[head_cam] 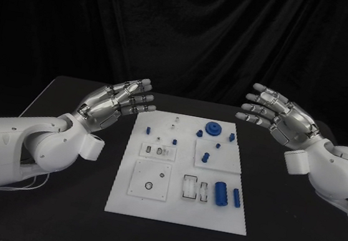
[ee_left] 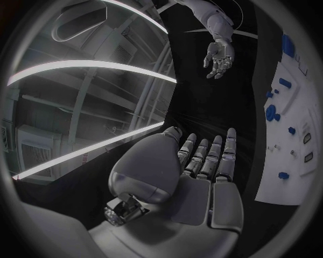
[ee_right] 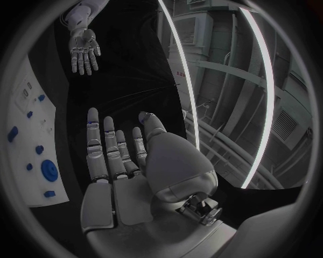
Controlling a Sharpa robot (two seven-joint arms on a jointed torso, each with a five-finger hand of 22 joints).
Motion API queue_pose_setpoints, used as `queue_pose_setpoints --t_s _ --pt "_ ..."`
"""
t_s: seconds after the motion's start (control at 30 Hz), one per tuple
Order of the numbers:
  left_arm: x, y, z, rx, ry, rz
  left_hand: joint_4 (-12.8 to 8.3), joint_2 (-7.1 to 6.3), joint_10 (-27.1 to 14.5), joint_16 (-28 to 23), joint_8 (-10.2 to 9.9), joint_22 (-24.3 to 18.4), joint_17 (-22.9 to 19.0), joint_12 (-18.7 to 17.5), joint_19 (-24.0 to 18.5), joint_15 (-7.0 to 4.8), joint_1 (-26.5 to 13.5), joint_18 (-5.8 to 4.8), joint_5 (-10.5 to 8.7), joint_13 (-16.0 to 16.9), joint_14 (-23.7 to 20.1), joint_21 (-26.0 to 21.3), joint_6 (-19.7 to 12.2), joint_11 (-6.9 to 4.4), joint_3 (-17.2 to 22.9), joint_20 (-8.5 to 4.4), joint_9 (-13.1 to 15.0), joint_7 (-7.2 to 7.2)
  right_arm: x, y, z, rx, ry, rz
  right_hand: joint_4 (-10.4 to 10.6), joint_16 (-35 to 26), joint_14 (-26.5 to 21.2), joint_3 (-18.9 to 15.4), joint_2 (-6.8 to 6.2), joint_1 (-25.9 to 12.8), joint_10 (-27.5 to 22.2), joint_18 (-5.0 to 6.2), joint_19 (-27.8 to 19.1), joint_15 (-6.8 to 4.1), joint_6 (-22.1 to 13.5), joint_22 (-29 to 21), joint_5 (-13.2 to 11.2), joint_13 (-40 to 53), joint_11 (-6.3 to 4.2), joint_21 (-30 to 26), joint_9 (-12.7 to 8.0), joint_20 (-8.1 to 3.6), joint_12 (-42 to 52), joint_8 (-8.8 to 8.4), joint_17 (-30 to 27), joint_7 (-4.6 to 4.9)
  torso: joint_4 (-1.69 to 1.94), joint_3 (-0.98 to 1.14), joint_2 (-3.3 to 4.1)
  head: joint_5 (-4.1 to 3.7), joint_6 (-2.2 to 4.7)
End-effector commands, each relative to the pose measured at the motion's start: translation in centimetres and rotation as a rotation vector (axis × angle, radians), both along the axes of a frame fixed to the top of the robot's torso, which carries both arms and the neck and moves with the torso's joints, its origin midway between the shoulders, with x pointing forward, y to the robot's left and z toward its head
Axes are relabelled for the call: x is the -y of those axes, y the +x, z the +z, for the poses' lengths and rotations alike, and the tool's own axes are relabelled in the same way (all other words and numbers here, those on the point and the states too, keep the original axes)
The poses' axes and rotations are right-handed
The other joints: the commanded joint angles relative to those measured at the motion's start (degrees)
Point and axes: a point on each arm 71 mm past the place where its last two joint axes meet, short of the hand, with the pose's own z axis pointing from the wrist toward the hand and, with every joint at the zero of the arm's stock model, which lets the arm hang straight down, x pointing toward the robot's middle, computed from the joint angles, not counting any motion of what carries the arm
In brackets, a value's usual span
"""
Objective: Assemble the parts on the task board
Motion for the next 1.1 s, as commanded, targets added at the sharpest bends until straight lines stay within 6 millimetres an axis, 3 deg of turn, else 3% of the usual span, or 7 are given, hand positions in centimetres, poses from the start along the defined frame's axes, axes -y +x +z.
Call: queue_pose_setpoints --t_s 0.03,0.23,0.3,0.47,0.6,0.77,1.1 --pt "-0.5 -0.3 2.0 0.141 -0.159 0.045 -0.1 -0.75 -0.2 0.8 0.3 0.1 0.1 0.2 0.4 0.2 0.0 -1.09 0.31 -0.1 0.9 0.3 0.1 0.5 0.7 0.01 0.0 0.08 -0.1 0.6 0.8 0.046 -0.129 -0.005 -1.6 1.8 1.7 0.8 -0.26 1.9 0.9 0.49 5.0 -1.17 0.2 1.5 -0.9 0.6 -0.36 3.5 0.0 -2.02 2.0 1.47 1.1 0.02 0.17 0.12 1.57 0.33 -0.54" --pt "-0.5 -0.8 3.3 0.152 -0.178 0.026 -0.4 -0.84 -0.4 1.2 0.3 0.1 0.1 0.2 0.6 0.64 0.0 -1.56 0.33 -0.1 1.1 0.4 0.1 0.8 1.3 0.03 0.0 0.26 -0.8 1.7 2.9 0.121 -0.226 -0.013 -2.2 10.9 13.9 2.0 -1.14 3.5 7.7 0.57 14.1 -4.8 3.4 8.8 -4.5 1.1 -2.58 16.8 -1.1 -5.78 4.7 3.5 5.3 -0.06 0.37 0.13 4.14 0.17 0.24" --pt "-0.6 -1.1 3.8 0.155 -0.187 0.023 -0.6 -0.92 -0.5 1.5 0.3 0.1 0.1 0.3 0.7 0.88 0.0 -1.81 0.34 -0.1 1.2 0.5 0.1 0.98 1.7 0.02 0.0 0.38 -1.3 2.2 3.8 0.164 -0.284 -0.005 0.0 16.4 18.1 0.5 -1.88 1.5 9.5 0.49 16.9 -5.35 3.7 13.4 -14.3 1.4 -3.22 24.2 -1.7 -6.12 5.2 3.28 7.4 -0.28 0.64 0.02 4.6 -0.1 0.31" --pt "-1.0 -1.7 4.6 0.151 -0.209 0.031 -0.8 -1.03 -0.6 2.0 0.3 0.0 0.1 0.4 0.7 1.24 -0.1 -2.19 0.32 -0.1 1.6 0.5 0.1 1.21 2.2 0.04 0.0 0.52 -2.8 3.4 6.1 0.336 -0.534 0.019 4.9 27.0 24.2 -2.1 -3.53 3.7 13.9 -5.39 29.7 -6.95 4.9 61.1 -19.0 1.7 -4.59 60.4 -3.6 -6.93 4.7 3.06 8.0 0.27 1.11 -0.23 5.49 -0.6 0.41" --pt "-1.2 -2.0 4.8 0.146 -0.217 0.047 -1.2 -1.38 -1.2 1.2 0.4 -0.2 -0.3 0.1 0.2 1.37 -0.5 -2.56 0.34 -0.2 -0.3 0.1 0.2 1.29 3.2 -0.08 0.1 0.63 -4.0 4.3 8.0 0.581 -0.852 0.004 7.6 30.5 30.1 -2.9 -4.28 6.2 21.9 -8.65 38.8 -8.59 10.4 78.1 -18.6 0.1 -5.48 68.4 -5.5 -7.67 1.1 -0.46 7.5 1.04 1.46 -0.5 6.4 -0.85 0.74" --pt "-1.1 -1.9 5.0 0.144 -0.225 0.05 -1.7 -1.78 -2.1 -0.1 0.5 -0.8 -0.8 -0.2 -1.7 0.88 -1.2 -2.32 0.4 -0.3 -3.2 -1.1 0.7 1.07 4.4 -0.2 0.2 0.64 -5.4 5.0 9.4 0.847 -1.181 -0.027 9.4 42.8 48.3 -1.4 -5.31 9.5 33.5 -9.84 42.6 -10.84 16.7 83.2 -17.8 0.2 -7.79 70.1 -6.3 -9.63 -1.1 -6.67 44.5 1.58 1.99 -0.89 7.78 -0.82 2.0" --pt "-1.1 -1.9 5.0 0.139 -0.23 0.047 -2.3 -2.04 -3.9 -0.6 0.5 -1.3 -1.0 -1.9 -3.0 1.55 -1.9 -2.56 0.44 -0.6 -4.6 -1.9 0.5 0.24 5.7 0.07 0.3 0.81 -8.1 5.0 9.3 1.043 -1.484 0.005 13.6 45.2 52.4 2.5 -8.05 11.5 37.9 -9.84 42.6 -9.46 24.2 83.2 -18.3 -4.6 -6.33 70.1 -6.0 -8.81 -15.7 -17.73 55.6 1.96 2.49 -1.53 9.53 -2.53 3.55"
